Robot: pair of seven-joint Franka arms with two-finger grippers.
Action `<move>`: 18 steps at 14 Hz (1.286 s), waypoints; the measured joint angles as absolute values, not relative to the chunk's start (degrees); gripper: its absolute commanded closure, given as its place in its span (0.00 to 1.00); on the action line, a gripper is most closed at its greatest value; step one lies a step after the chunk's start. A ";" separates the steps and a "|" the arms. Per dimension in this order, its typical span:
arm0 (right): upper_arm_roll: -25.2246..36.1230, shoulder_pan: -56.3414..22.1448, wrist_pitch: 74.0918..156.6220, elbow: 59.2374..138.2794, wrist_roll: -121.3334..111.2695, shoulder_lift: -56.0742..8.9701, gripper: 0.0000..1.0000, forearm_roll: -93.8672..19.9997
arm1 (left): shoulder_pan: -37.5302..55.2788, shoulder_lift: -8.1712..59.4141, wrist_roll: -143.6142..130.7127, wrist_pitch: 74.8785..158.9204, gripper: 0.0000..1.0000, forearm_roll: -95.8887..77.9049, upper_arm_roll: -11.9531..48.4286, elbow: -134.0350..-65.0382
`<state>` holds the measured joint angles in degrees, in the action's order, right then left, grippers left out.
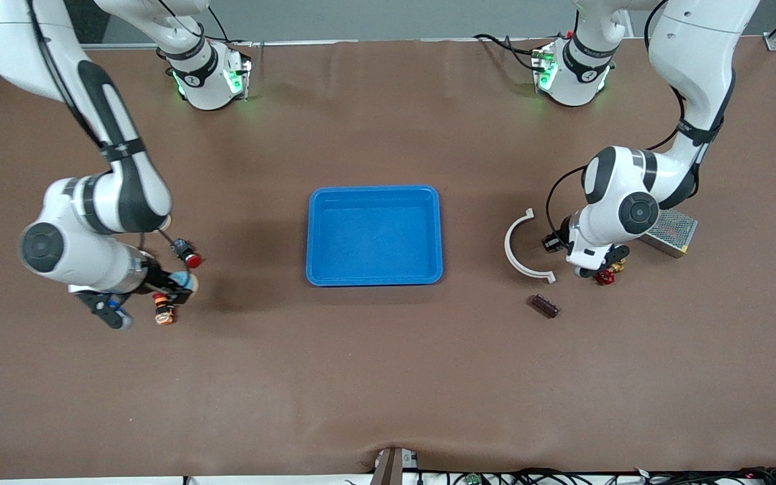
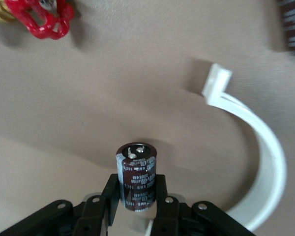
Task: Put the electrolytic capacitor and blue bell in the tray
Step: 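Grasp the blue bell with the right gripper while the left grasps the capacitor, then carry the bell and capacitor into the blue tray and release both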
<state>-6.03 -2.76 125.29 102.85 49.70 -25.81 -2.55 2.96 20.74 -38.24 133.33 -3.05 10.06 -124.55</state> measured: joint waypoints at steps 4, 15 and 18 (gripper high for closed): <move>-6.39 -10.45 128.92 103.02 66.37 -26.06 1.00 -2.88 | 3.75 17.66 -46.58 130.85 1.00 -3.05 15.38 -122.32; -6.36 -30.31 133.40 105.32 93.80 -27.56 1.00 -2.90 | 21.40 24.52 -72.14 130.88 1.00 -3.05 16.55 -110.85; -6.26 -31.52 140.14 110.65 93.96 -27.70 1.00 -2.90 | 25.68 29.85 -80.24 130.95 1.00 -3.05 16.54 -105.71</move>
